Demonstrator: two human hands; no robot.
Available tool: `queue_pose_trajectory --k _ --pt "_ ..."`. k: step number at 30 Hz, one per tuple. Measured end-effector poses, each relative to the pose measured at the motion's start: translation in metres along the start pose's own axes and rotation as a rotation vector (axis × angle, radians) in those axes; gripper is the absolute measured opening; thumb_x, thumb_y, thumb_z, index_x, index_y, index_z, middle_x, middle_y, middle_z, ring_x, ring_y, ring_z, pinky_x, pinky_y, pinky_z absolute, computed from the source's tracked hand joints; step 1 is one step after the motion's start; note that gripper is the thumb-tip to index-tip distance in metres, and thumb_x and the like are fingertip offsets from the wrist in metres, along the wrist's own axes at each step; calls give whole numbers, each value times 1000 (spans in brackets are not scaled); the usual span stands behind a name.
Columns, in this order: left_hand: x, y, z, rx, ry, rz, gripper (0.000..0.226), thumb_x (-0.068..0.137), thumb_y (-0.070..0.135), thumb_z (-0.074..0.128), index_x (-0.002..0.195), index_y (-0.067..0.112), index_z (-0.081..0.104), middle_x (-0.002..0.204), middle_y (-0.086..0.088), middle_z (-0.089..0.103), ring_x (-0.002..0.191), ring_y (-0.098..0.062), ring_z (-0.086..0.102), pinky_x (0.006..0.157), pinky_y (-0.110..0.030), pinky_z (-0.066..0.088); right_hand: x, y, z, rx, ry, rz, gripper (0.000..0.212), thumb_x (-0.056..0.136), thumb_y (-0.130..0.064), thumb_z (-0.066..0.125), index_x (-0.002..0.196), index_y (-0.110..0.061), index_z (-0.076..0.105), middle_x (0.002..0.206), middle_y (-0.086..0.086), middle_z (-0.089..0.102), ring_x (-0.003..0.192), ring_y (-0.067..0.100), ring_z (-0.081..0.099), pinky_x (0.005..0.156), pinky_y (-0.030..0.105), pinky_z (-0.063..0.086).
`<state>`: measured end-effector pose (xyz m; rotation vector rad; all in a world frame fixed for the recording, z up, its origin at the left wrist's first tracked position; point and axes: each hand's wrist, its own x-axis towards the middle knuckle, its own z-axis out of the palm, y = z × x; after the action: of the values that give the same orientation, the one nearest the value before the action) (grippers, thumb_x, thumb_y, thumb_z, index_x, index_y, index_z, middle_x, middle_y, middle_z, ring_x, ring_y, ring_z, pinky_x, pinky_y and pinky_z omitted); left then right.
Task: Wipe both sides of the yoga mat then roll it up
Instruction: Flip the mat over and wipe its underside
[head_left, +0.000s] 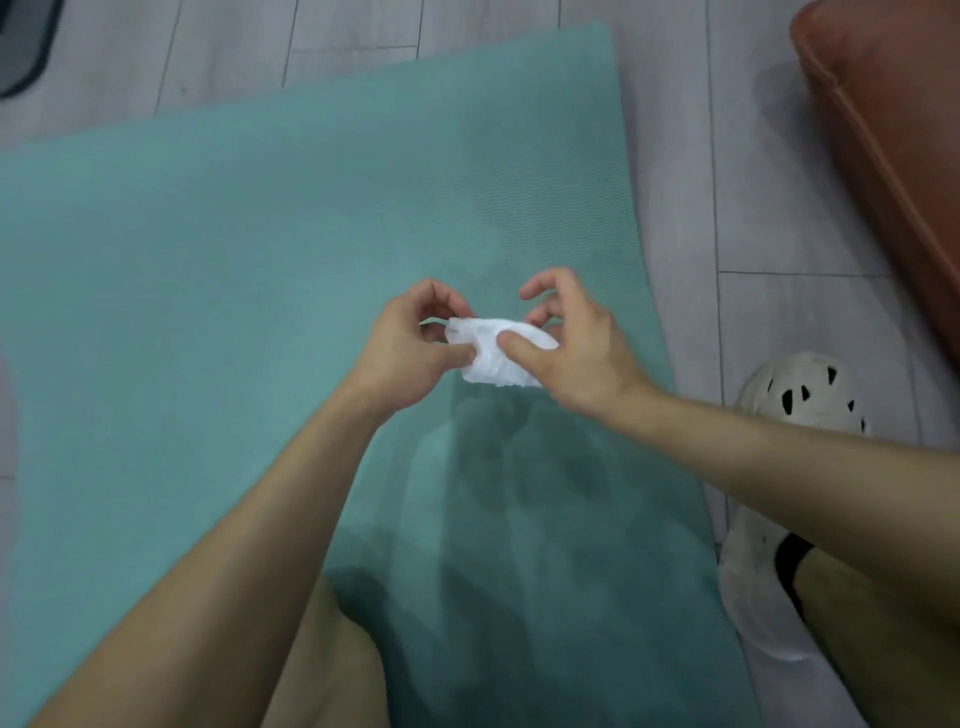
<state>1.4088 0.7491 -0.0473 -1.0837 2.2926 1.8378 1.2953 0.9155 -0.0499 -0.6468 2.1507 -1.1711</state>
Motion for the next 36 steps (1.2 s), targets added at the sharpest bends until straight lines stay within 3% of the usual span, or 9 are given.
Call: queue_pose_trajectory --k 4,9,12,16,22,26,30,33,36 --pt "16 -3 -14 133 -28 65 45 80 -10 69 115 18 64 110 -1 71 89 -21 72 78 -35 63 24 1 21 -223 -230 77 23 90 -35 76 109 -26 68 90 -9 69 82 16 64 76 34 54" --pt "65 -41 -87 595 223 8 78 76 24 85 147 23 52 147 -8 50 137 -28 50 115 -39 43 91 -20 34 -526 -317 -110 14 85 -29 68 97 -25 61 88 -8 68 83 21 65 74 41 56" --pt "100 -55 -148 936 154 -100 133 61 56 95 165 37 15 173 -15 -1 159 -37 8 129 -52 18 164 -61 42 -721 -207 -446 15 90 -23 62 104 -17 60 103 7 66 95 34 62 72 42 50" --pt "135 -62 -192 1201 -93 -176 166 46 77 91 156 47 -30 166 -16 -37 159 -42 -12 125 -67 -1 269 -114 52 -954 139 -820 23 82 0 61 103 -8 60 98 19 60 85 40 60 58 38 30" --pt "145 -84 -199 1048 -327 -231 173 39 82 90 141 54 -47 146 -3 -64 143 -31 -51 119 -72 -15 289 -85 100 -888 -41 -599 25 95 -12 57 117 -10 67 112 19 49 101 39 53 69 45 48" --pt "142 -79 -201 986 -367 -237 173 37 81 90 143 55 -44 145 0 -65 140 -28 -56 116 -71 -21 206 -38 139 -718 -83 -505 32 100 -21 59 129 -9 64 118 16 52 103 35 54 87 49 53" --pt "139 -72 -199 964 -376 -263 174 39 75 93 146 54 -42 146 -2 -64 140 -30 -55 116 -72 -20 161 -35 148 -653 -134 -501 34 98 -7 67 131 -12 69 114 13 57 100 30 56 77 45 57" --pt "140 -70 -201 954 -396 -278 173 41 74 93 146 53 -42 147 -3 -64 140 -30 -55 116 -72 -19 245 -63 134 -671 51 -456 34 105 -26 49 127 -14 72 114 13 58 101 30 57 80 46 55" --pt "140 -69 -202 944 -424 -287 171 44 73 93 147 52 -42 146 -4 -64 139 -31 -56 116 -73 -18 340 -104 128 -679 287 -457 28 102 -21 53 114 -11 76 105 19 60 94 35 60 73 43 55"
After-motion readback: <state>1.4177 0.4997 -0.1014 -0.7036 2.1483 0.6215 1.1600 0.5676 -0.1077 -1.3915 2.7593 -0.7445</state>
